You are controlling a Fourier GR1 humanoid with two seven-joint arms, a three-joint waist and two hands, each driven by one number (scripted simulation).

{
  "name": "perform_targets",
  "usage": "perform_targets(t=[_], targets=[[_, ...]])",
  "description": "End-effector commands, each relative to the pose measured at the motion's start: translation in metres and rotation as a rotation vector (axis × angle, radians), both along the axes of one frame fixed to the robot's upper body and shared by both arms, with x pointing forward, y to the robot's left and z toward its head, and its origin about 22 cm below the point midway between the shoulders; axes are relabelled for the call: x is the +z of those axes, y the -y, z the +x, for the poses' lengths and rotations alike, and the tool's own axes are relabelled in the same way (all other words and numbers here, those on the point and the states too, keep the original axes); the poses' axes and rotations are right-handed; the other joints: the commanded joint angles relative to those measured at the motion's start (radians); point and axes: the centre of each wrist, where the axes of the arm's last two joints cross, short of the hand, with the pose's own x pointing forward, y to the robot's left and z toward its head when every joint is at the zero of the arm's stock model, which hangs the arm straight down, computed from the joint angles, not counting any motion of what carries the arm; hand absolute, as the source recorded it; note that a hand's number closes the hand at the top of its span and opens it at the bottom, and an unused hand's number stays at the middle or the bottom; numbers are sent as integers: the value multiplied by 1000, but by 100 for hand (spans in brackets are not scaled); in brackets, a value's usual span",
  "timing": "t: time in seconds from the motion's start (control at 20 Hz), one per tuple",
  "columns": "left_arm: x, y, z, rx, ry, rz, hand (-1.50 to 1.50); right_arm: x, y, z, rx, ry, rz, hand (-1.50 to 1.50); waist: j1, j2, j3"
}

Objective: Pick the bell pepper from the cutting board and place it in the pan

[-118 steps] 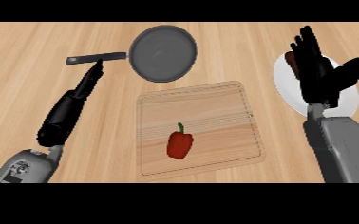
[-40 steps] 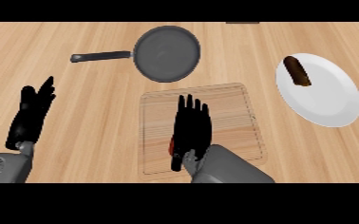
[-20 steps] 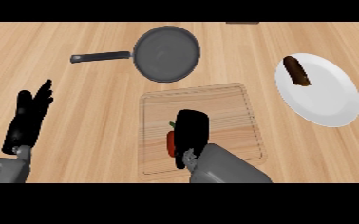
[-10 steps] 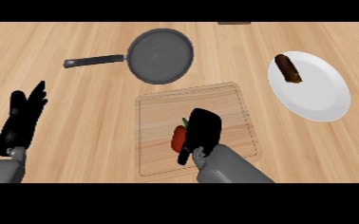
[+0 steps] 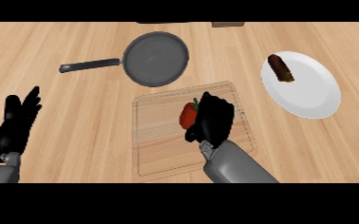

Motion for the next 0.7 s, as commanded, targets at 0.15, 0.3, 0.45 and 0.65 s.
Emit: perform_targets(t=[0.15,0.3,0.45,0.65], targets=[[3,12,6,-30,11,-10,0,49,-13,9,-228,303,-39,150,34,14,2],[7,7,8,-46,12,-8,0,66,-8,15,-269,360,-12,150,51,24,3],[12,19,17,-69,40,-4,0,78,-5,23,-295,404,4,150,68,32,4],[8,25,21,-97,43,-20,0,93,2,42,-351,439,51,150,96,46,3]])
